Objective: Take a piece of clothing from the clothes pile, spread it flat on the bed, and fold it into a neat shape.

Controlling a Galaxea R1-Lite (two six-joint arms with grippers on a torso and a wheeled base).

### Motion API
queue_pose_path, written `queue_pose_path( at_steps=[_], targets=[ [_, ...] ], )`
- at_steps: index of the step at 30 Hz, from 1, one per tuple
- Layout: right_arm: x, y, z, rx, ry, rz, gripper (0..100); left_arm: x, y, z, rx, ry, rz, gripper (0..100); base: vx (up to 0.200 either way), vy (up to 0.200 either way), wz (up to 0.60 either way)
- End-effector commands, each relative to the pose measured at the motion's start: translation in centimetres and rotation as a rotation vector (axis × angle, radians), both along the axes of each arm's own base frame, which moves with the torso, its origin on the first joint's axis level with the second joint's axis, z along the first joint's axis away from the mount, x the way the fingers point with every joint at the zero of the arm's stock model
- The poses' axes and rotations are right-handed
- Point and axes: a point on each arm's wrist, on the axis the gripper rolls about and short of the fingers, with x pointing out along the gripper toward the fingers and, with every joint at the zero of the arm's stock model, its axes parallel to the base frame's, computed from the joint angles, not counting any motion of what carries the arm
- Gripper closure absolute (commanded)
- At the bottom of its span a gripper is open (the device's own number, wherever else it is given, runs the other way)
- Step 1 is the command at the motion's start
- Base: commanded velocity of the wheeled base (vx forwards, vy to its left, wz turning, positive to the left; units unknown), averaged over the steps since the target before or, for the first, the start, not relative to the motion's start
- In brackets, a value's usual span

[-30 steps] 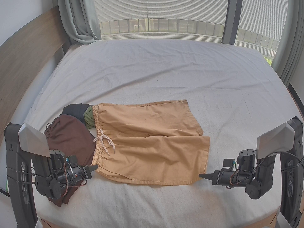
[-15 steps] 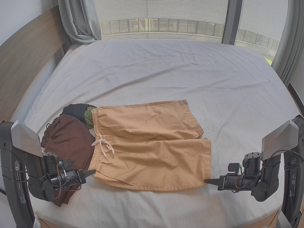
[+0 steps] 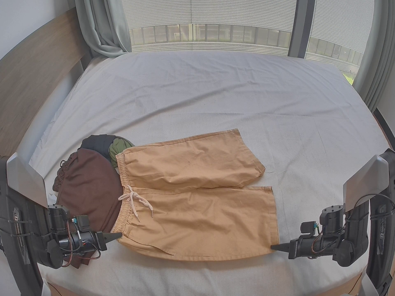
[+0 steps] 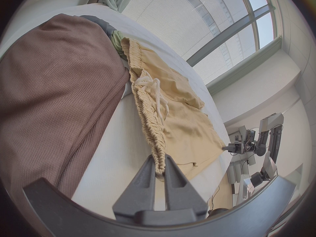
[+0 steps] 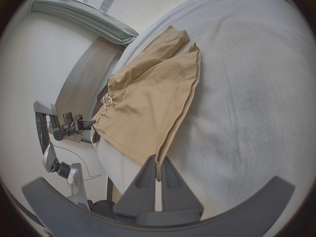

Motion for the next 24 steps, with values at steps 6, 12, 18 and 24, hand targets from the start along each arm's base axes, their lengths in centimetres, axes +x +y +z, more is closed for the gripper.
queue_pose_path(
  at_steps=[6,12,18,24],
  targets=[
    [-1.4,-0.3,-0.1,-0.038,0.02,0.035,100,-1.7,-0.2,-0.3,0.041,0.025,-0.044,100,0.0,0.0,0.0],
    [-1.8,-0.4,0.0,-0.043,0.03,0.035,100,-2.6,0.0,-0.6,0.066,0.04,-0.064,100,0.0,0.0,0.0],
    [-2.0,-0.6,0.0,-0.059,0.015,0.049,100,-3.0,0.4,-1.4,0.105,0.026,-0.103,100,0.0,0.0,0.0],
    [-2.2,-0.6,0.2,-0.06,0.021,0.051,100,-3.2,0.6,-1.5,0.109,0.032,-0.099,100,0.0,0.0,0.0]
  ],
)
